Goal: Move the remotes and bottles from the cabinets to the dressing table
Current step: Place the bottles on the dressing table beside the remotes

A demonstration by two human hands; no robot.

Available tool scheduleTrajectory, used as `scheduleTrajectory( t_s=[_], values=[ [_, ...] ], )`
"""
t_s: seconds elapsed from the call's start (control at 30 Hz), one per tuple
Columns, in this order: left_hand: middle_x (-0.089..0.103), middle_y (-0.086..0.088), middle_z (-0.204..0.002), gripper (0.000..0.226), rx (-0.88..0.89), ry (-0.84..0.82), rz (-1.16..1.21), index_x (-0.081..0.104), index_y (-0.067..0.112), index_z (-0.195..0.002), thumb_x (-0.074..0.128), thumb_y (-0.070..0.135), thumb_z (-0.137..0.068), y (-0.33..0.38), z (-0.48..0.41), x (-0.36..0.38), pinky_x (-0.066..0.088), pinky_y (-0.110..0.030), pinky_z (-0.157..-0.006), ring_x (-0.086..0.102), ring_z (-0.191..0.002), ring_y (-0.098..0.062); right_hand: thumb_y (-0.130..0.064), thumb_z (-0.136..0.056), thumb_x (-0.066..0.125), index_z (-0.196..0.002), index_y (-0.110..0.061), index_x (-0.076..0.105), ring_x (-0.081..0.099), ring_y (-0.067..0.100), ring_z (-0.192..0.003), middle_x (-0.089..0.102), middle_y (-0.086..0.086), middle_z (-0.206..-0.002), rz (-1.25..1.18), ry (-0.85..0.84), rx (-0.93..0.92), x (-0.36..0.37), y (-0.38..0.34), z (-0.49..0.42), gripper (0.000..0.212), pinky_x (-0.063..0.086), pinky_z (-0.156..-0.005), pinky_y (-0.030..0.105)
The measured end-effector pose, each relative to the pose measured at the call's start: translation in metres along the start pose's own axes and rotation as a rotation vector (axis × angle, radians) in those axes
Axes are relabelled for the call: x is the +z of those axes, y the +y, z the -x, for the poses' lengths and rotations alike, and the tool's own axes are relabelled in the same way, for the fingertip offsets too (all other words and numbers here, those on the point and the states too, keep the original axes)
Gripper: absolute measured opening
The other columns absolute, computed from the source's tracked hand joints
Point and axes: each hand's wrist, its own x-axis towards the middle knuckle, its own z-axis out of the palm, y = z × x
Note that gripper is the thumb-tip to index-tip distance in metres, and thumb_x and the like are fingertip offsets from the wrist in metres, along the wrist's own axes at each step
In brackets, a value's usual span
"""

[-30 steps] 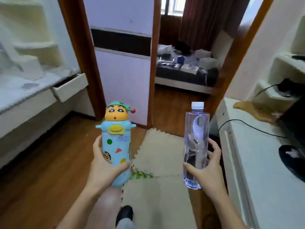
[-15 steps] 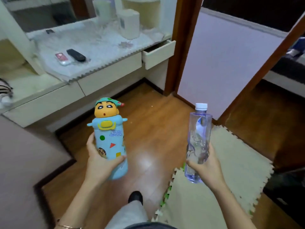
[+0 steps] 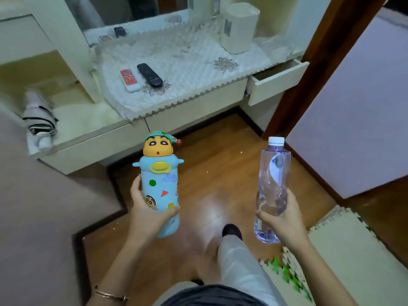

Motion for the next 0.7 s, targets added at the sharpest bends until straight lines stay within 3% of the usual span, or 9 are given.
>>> scheduleTrajectory(
  t_s=[0.1,0.17,0.3,0.33,0.47,0.6,0.7],
  values=[
    [0.049,0.003,-0.115,0.112,-0.002,0.026,0.007,0.020,0.031,-0.138,0.086,0.003,-0.053,0.016,-0.041,0.024,0.049,-0.042,-0.091,0.057,-0.100,-0.018,-0.016,-0.057,0.083,-0.125,-0.029,0.044,0.057,0.020,-0.114,0.056,0.003,-0.127,0.020,-0.059,-0.053,0.000,-0.014,-0.058,0.080,0.048,-0.099,0.043],
    [0.049,0.002,-0.115,0.110,-0.017,0.055,0.027,0.019,0.030,-0.139,0.085,0.001,-0.056,0.032,-0.069,0.049,0.048,-0.041,-0.092,0.056,-0.100,-0.017,-0.012,-0.058,0.082,-0.121,-0.024,0.045,0.058,0.019,-0.111,0.056,0.002,-0.124,0.042,-0.085,-0.092,-0.006,-0.025,-0.102,0.074,0.049,-0.097,0.040],
    [0.049,0.000,-0.117,0.106,-0.036,0.102,0.056,0.020,0.029,-0.140,0.082,-0.001,-0.059,0.069,-0.114,0.098,0.047,-0.035,-0.085,0.055,-0.100,-0.018,0.001,-0.062,0.079,-0.100,-0.041,0.044,0.059,-0.001,-0.087,0.058,-0.010,-0.100,0.048,-0.141,-0.175,-0.024,-0.058,-0.183,0.066,0.047,-0.076,0.018],
    [0.049,0.000,-0.116,0.107,-0.040,0.114,0.063,0.019,0.030,-0.140,0.082,-0.001,-0.059,0.078,-0.123,0.106,0.047,-0.035,-0.085,0.056,-0.100,-0.019,0.001,-0.062,0.079,-0.094,-0.043,0.044,0.058,-0.003,-0.085,0.057,-0.013,-0.097,0.070,-0.151,-0.179,-0.029,-0.068,-0.201,0.065,0.046,-0.075,0.017],
    [0.049,0.000,-0.113,0.107,-0.057,0.131,0.051,0.017,0.030,-0.140,0.082,0.001,-0.060,0.104,-0.154,0.124,0.047,-0.032,-0.082,0.057,-0.096,-0.016,-0.011,-0.056,0.083,-0.105,-0.043,0.046,0.059,0.020,-0.109,0.059,0.003,-0.118,0.087,-0.171,-0.211,-0.033,-0.099,-0.267,0.070,0.050,-0.096,0.043],
    [0.049,-0.002,-0.113,0.104,-0.081,0.195,0.052,0.020,0.026,-0.139,0.082,-0.003,-0.060,0.120,-0.189,0.130,0.046,-0.029,-0.080,0.057,-0.094,-0.016,-0.015,-0.057,0.085,-0.127,-0.024,0.043,0.055,0.020,-0.118,0.055,0.003,-0.128,0.069,-0.211,-0.203,-0.017,-0.120,-0.312,0.082,0.045,-0.102,0.046],
    [0.049,0.000,-0.114,0.108,-0.121,0.232,0.080,0.018,0.025,-0.142,0.082,-0.002,-0.060,0.126,-0.225,0.132,0.045,-0.030,-0.084,0.056,-0.097,-0.017,-0.008,-0.061,0.083,-0.120,-0.026,0.049,0.056,0.016,-0.113,0.057,0.001,-0.122,0.062,-0.256,-0.226,0.002,-0.134,-0.339,0.071,0.047,-0.100,0.042]
  ],
)
